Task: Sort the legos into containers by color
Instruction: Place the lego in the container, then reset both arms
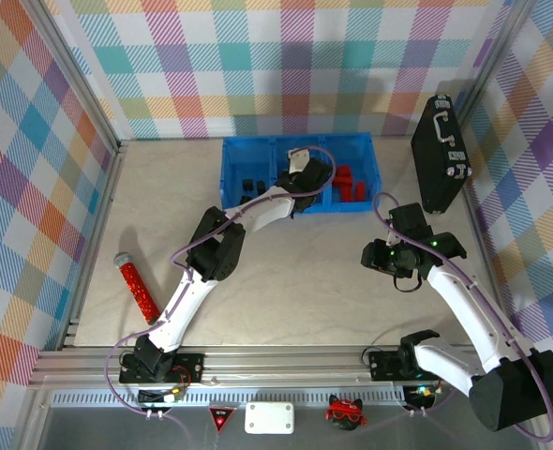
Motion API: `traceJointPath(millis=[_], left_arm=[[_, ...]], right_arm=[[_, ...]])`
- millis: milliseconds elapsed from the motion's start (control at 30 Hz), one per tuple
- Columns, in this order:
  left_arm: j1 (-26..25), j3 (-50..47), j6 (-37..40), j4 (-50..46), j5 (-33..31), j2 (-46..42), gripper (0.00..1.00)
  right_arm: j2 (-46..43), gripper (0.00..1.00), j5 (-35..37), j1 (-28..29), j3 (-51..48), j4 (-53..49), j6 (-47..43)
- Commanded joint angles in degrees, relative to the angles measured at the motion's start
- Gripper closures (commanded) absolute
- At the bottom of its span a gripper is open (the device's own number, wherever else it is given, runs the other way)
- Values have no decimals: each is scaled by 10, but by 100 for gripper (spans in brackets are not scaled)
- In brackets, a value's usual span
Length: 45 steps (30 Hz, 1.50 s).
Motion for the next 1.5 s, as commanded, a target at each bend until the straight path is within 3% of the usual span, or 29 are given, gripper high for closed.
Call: traceJointPath(millis=[0,200,367,600,733,900,1133,1300,1467], left_arm=[[7,20,-4,-5,-17,-19,52],[7,17,-4,-13,21,-60,52],[6,-34,5,-19,86,-119,49],[10,-217,17,11,145,-255,24],[21,-330,34,18,143,-341,9],[57,-424,43,-18,130,-427,0],[148,-600,51,1,130,-567,0],[219,-698,72,18,72,-637,0],[290,-799,122,151,46,-681,0]], right_arm=[[-7,54,-9,-5,-5,-11,4],[-6,53,2,-4,1,-12,2],[-6,39,32,-4,14,-13,1],[10,16,101,-4,27,18,-14],[26,1,139,-4,22,54,-36],[32,1,193,-4,1,118,-68],[68,1,315,-4,-40,229,-102],[114,1,357,-7,-102,404,-197],[185,1,356,-41,-161,610,-260]])
